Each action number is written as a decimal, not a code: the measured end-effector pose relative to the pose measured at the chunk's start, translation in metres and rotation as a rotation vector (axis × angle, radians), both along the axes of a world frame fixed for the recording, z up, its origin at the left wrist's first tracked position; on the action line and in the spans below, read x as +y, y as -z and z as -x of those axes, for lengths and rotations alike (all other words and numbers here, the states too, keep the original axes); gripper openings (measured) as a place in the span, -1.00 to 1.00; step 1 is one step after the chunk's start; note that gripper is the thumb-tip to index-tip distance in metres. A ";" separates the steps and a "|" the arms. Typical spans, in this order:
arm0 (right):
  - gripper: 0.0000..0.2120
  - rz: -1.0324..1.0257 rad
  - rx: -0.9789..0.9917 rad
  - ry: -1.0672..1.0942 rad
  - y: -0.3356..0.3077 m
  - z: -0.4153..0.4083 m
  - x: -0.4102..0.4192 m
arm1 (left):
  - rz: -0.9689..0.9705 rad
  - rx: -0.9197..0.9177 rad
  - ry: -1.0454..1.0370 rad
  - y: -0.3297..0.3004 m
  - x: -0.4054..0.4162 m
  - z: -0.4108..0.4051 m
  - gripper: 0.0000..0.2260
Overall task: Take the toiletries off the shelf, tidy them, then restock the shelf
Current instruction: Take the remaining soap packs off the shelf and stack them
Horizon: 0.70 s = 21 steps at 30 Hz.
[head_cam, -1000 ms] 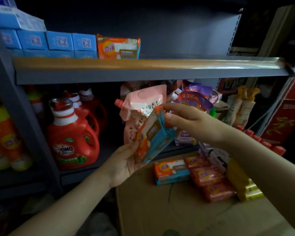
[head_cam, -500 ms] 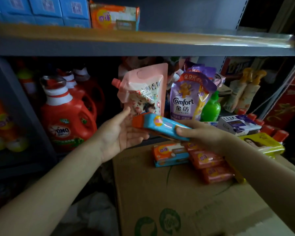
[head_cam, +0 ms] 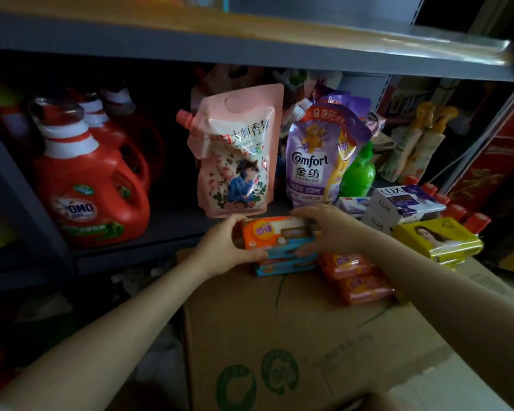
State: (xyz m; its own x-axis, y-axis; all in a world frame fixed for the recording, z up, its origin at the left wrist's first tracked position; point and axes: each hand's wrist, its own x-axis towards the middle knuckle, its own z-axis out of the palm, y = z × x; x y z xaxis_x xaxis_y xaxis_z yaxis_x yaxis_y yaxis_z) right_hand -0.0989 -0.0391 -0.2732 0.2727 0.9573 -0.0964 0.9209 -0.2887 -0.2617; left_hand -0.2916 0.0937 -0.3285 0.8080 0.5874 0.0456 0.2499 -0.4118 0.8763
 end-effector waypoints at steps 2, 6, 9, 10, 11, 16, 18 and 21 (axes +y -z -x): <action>-0.33 -0.003 0.156 0.043 0.001 -0.005 0.000 | -0.042 0.025 0.003 0.006 0.003 -0.005 -0.42; -0.55 -0.175 0.135 0.052 -0.007 -0.013 -0.007 | 0.047 0.062 0.103 0.019 0.003 -0.009 -0.33; -0.65 -0.218 0.140 0.083 -0.014 -0.015 -0.013 | 0.047 0.060 0.211 0.026 0.001 -0.011 -0.17; -0.67 -0.233 0.144 0.087 -0.016 -0.016 -0.013 | 0.034 0.041 0.212 0.029 0.000 -0.012 -0.18; -0.69 -0.249 0.147 0.088 -0.017 -0.016 -0.014 | 0.019 0.011 0.193 0.031 -0.001 -0.012 -0.21; -0.75 -0.260 0.165 0.099 -0.018 -0.012 -0.010 | -0.069 -0.056 0.057 0.037 -0.002 -0.010 -0.30; -0.78 -0.297 0.151 0.098 -0.019 -0.013 -0.007 | -0.103 -0.068 -0.009 0.039 0.000 -0.008 -0.31; -0.84 -0.355 0.183 0.083 -0.025 -0.013 0.000 | -0.126 -0.068 -0.036 0.039 0.005 -0.010 -0.31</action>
State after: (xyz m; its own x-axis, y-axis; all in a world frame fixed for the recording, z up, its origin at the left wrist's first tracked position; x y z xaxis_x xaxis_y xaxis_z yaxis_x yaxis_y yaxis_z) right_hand -0.0855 -0.0391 -0.2482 0.3594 0.9152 0.1825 0.8274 -0.2221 -0.5159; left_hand -0.2815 0.0991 -0.3679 0.7792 0.6019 0.1747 0.2079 -0.5112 0.8339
